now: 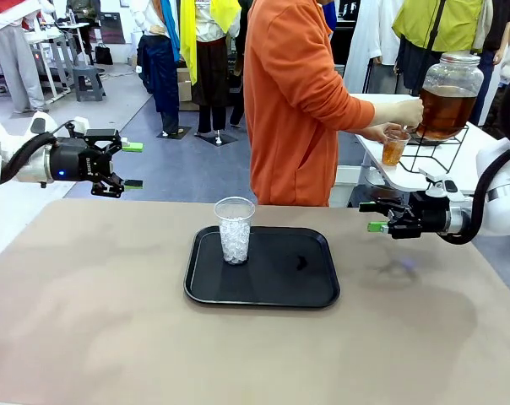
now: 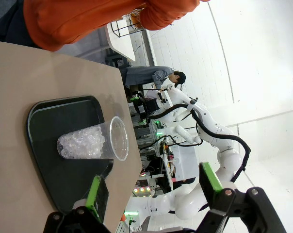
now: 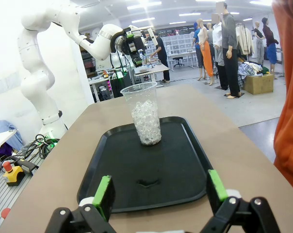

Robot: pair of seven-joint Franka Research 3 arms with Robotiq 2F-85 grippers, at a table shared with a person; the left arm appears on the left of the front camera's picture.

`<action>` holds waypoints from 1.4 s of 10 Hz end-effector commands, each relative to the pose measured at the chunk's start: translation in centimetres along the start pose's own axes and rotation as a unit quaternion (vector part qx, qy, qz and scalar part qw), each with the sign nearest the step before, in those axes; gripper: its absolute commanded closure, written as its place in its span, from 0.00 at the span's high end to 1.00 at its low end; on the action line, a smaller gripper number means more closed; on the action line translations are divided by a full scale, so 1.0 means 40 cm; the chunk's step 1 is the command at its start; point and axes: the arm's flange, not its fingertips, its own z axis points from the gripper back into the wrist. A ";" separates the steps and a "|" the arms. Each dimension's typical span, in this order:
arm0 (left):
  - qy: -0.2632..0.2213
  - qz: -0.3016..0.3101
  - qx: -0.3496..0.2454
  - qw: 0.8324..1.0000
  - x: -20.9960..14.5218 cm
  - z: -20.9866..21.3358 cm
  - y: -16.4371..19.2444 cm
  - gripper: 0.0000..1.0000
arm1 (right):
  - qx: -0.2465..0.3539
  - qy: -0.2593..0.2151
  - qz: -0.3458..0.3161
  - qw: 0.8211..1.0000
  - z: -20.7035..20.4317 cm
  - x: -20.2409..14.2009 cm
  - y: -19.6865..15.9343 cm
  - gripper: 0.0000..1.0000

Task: Pour the drink into the iced cup.
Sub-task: Pick up the iced cup indicated by the human and present it to them.

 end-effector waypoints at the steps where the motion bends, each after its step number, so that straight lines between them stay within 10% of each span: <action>1: 0.001 -0.007 -0.006 1.000 0.000 0.001 -0.003 1.00 | 0.001 -0.002 0.001 1.000 -0.004 0.008 -0.001 1.00; 14: 0.001 -0.007 -0.006 1.000 0.000 0.001 -0.003 1.00 | 0.001 -0.002 0.001 1.000 -0.004 0.008 -0.001 1.00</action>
